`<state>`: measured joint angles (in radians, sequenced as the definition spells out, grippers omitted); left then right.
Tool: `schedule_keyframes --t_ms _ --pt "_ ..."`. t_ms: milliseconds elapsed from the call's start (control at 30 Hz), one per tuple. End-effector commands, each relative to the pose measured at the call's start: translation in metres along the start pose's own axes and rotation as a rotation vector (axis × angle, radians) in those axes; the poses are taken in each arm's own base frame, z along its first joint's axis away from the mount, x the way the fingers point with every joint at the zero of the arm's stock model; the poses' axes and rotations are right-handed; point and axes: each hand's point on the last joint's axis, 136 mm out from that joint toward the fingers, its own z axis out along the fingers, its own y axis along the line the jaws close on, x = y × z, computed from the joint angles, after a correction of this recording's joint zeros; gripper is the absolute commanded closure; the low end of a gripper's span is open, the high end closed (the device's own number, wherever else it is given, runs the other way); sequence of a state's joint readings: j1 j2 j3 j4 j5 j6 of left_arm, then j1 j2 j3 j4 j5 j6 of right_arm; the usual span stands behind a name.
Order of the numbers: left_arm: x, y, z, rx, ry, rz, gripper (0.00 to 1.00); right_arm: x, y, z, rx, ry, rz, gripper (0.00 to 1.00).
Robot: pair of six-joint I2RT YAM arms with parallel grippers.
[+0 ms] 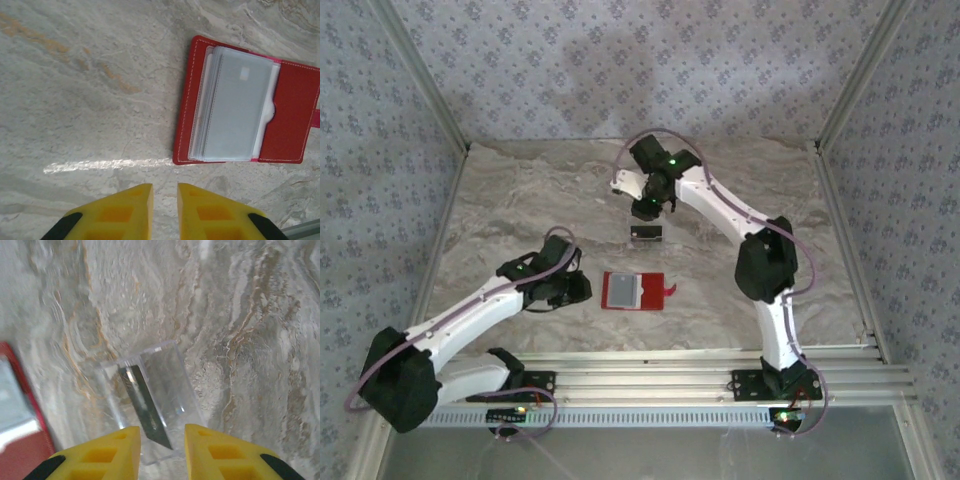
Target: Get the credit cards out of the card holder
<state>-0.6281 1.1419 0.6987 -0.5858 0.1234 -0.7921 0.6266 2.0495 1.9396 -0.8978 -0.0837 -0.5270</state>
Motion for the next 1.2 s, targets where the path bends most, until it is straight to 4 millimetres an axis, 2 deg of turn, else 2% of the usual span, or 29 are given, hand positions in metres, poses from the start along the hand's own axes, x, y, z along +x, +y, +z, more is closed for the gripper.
schedule_keyframes --t_ms 0,167,300,400,600,767,1067,1167 --pt "-0.010 -0.024 0.002 0.086 0.007 0.033 0.83 -0.014 0.008 -0.020 -0.007 -0.135 0.300 0.71" --pt "-0.013 -0.035 0.020 0.120 0.053 0.032 0.90 -0.010 0.030 -0.033 -0.079 -0.255 0.599 0.74" --pt "-0.016 -0.044 0.031 0.158 0.076 0.020 0.94 -0.002 0.050 -0.034 -0.164 -0.305 0.783 0.74" --pt "-0.018 -0.042 0.040 0.156 0.094 -0.008 0.97 0.004 0.066 -0.032 -0.255 -0.295 0.904 0.71" --pt "-0.018 -0.042 0.054 0.171 0.137 -0.033 1.00 0.013 0.102 -0.008 -0.376 -0.198 0.989 0.71" --pt "-0.016 -0.029 0.063 0.127 0.156 -0.061 1.00 0.012 0.135 0.017 -0.416 -0.122 1.019 0.70" --pt "-0.004 -0.015 0.075 0.108 0.199 -0.075 1.00 0.019 0.169 0.051 -0.447 -0.013 1.077 0.70" --pt "-0.001 -0.012 0.076 0.103 0.206 -0.079 1.00 0.021 0.177 0.059 -0.452 0.015 1.089 0.74"
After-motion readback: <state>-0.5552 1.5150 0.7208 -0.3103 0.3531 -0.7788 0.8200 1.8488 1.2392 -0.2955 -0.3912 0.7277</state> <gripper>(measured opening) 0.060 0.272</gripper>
